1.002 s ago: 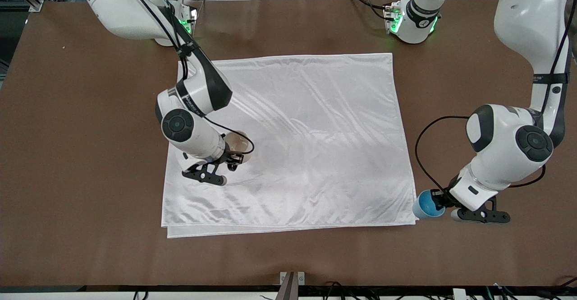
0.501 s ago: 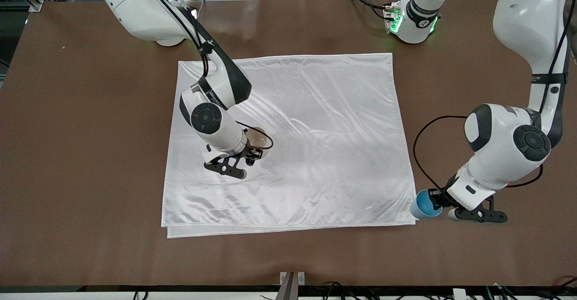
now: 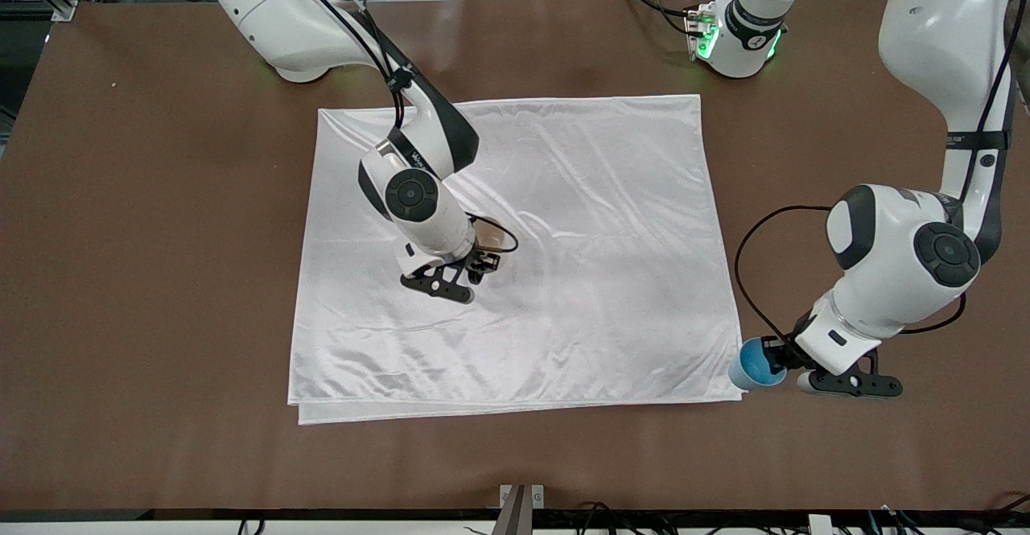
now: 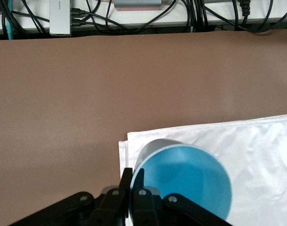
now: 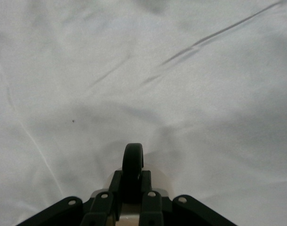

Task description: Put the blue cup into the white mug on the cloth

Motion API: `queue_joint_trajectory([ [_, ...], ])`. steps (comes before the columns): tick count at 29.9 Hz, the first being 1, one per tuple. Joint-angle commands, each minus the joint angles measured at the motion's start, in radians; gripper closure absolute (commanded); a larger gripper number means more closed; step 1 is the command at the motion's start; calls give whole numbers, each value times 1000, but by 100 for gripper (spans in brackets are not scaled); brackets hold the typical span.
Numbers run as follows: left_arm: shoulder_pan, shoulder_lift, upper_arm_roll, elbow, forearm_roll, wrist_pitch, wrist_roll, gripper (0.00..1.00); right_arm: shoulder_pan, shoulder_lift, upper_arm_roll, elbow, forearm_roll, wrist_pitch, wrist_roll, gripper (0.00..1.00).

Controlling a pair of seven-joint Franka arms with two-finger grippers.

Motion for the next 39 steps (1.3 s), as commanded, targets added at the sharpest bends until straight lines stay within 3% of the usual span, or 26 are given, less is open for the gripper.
queue_joint_trajectory([
  [1, 1, -24, -14, -15, -14, -9, -20, 100, 21, 32, -4, 32, -5, 21, 41, 100],
  [11, 1, -24, -32, -15, -14, -9, -60, 100, 29, 56, -7, 32, -14, 48, 54, 100],
  [12, -2, -24, -37, -15, -14, -9, -71, 100, 29, 56, -7, 32, -14, 48, 54, 94],
  [18, -10, -24, -42, -15, -11, -9, -100, 100, 27, 56, -8, 32, -9, 46, 54, 18],
  [20, -10, -24, -42, -15, -12, -9, -100, 100, 27, 56, -8, 32, -11, 46, 54, 1],
  [30, -12, -47, -43, -15, -12, -9, -129, 100, 4, 41, -13, 46, -13, 34, 51, 0],
  [39, -21, -82, -52, -18, -14, -44, -148, 100, -85, 39, -11, 61, -35, 32, 6, 0],
])
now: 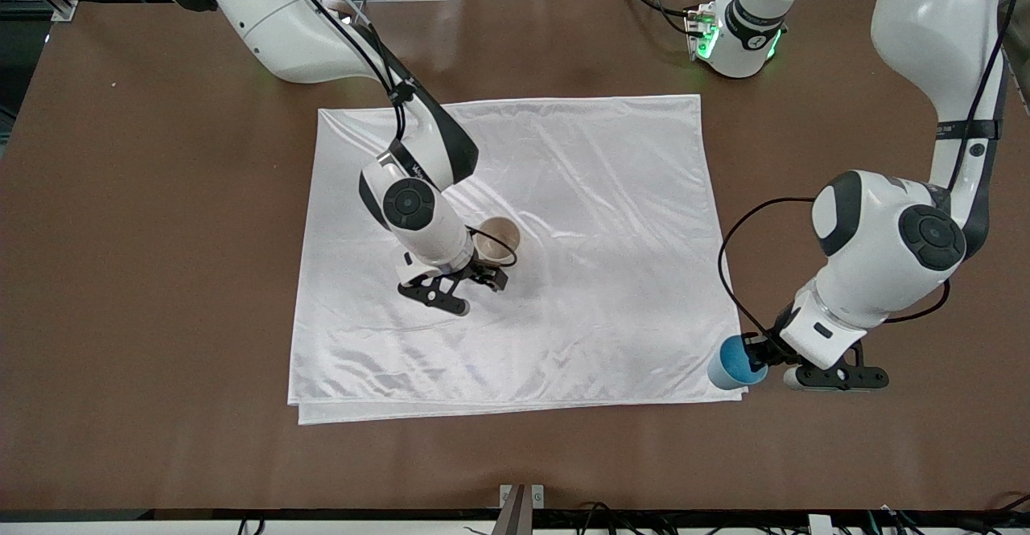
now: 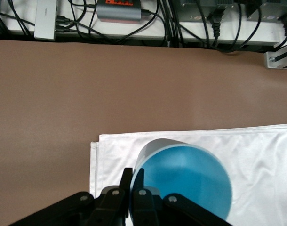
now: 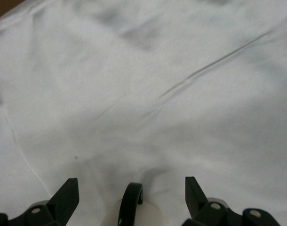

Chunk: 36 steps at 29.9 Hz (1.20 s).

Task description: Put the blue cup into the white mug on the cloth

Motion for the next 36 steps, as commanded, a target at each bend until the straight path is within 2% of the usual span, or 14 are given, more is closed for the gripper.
queue_joint_trajectory([
  [1, -6, -45, 0, -18, -13, -45, -23, 100, -65, 4, 11, 21, -36, -17, -46, 0],
  [17, -12, -51, 0, -18, -13, -54, -23, 100, -258, -25, 12, 15, -36, -185, -409, 0],
  [36, -55, -51, -2, -17, -2, -56, -104, 100, -417, -63, 14, 4, -35, -301, -661, 0],
])
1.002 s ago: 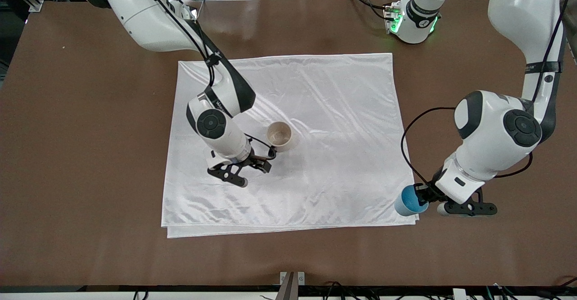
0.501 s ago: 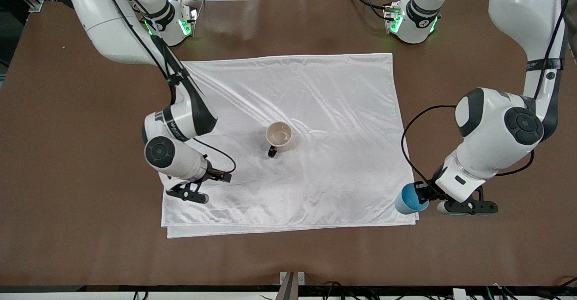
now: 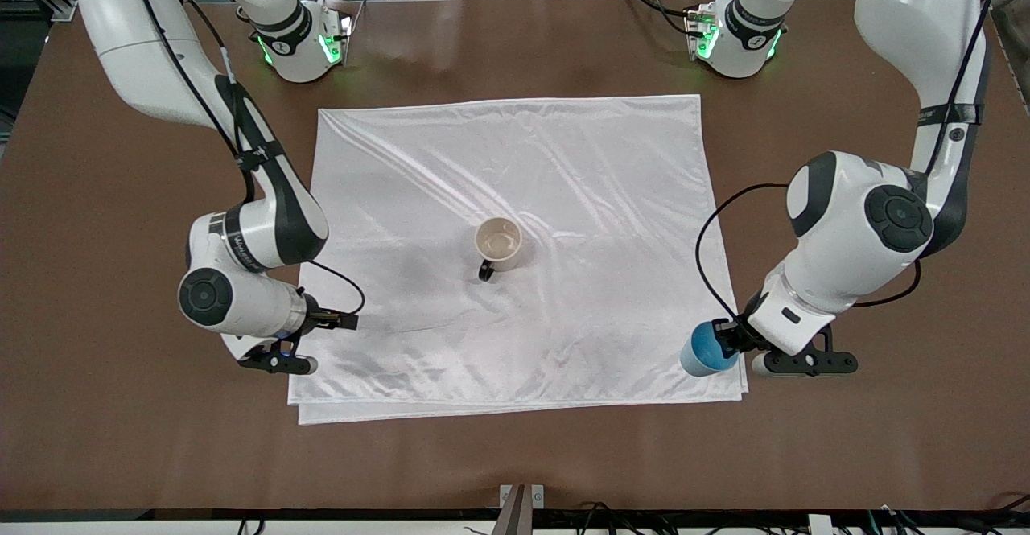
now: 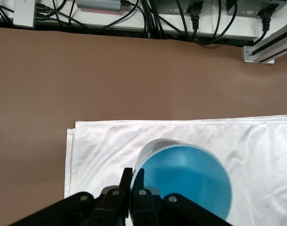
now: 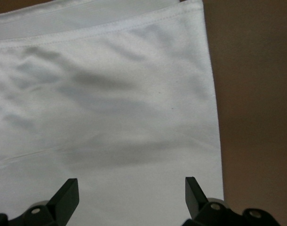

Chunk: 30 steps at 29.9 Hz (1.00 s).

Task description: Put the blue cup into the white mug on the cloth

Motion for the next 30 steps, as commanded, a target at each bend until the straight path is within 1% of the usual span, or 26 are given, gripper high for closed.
queue_joint_trajectory([
  [1, 3, -24, 0, -18, -2, -11, -15, 100, -47, -47, 17, -17, -18, -56, -45, 0],
  [11, -1, -24, 0, -18, -2, -11, -41, 100, -58, -122, 17, -93, -16, -46, -46, 0],
  [20, -29, -24, 0, -17, -15, -11, -58, 100, -69, -189, 18, -155, -16, -43, -48, 0],
  [26, -99, -34, -1, -17, -4, -11, -168, 100, -74, -258, 22, -223, -16, -40, -48, 0],
  [30, -141, -34, 0, -17, -2, -11, -225, 100, -74, -290, 22, -248, -16, -41, -48, 0],
])
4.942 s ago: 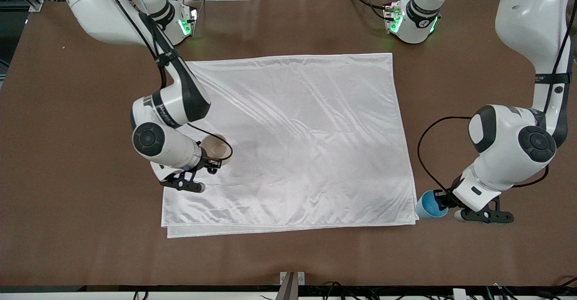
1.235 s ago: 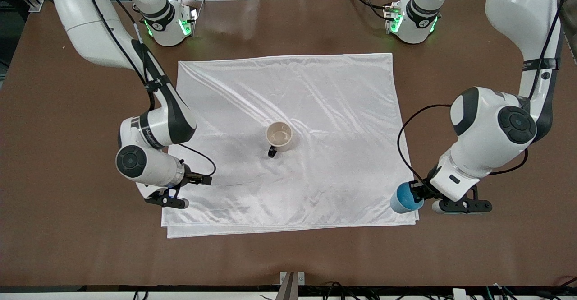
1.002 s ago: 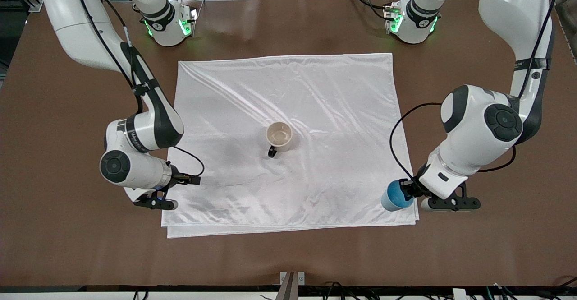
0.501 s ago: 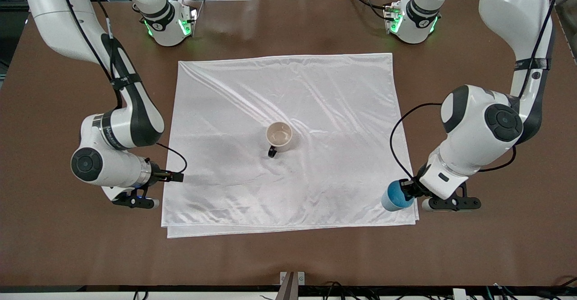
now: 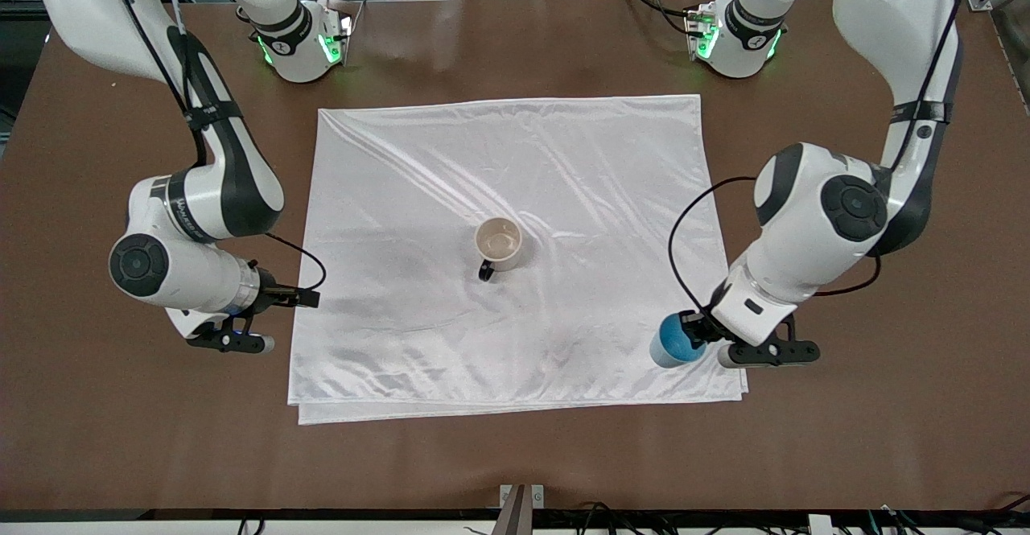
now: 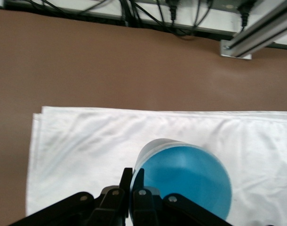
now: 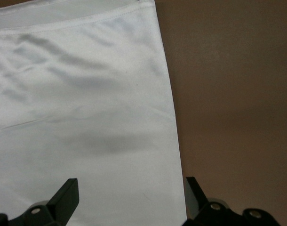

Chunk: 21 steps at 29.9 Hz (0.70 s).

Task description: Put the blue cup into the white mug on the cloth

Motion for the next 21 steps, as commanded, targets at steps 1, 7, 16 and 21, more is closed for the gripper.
queue_joint_trajectory([
  [1, -64, -30, 8, -17, -2, -9, -98, 100, -18, -99, 17, -103, -16, 9, -7, 0],
  [7, -118, -38, 8, -17, 4, -17, -147, 100, -18, -172, 17, -173, -14, 9, -25, 0],
  [16, -214, -55, 11, -17, 24, -77, -155, 100, -19, -280, 17, -275, -8, 7, -71, 0],
  [21, -270, -64, 13, -17, 25, -112, -212, 100, -19, -295, 19, -275, -7, -3, -71, 0],
])
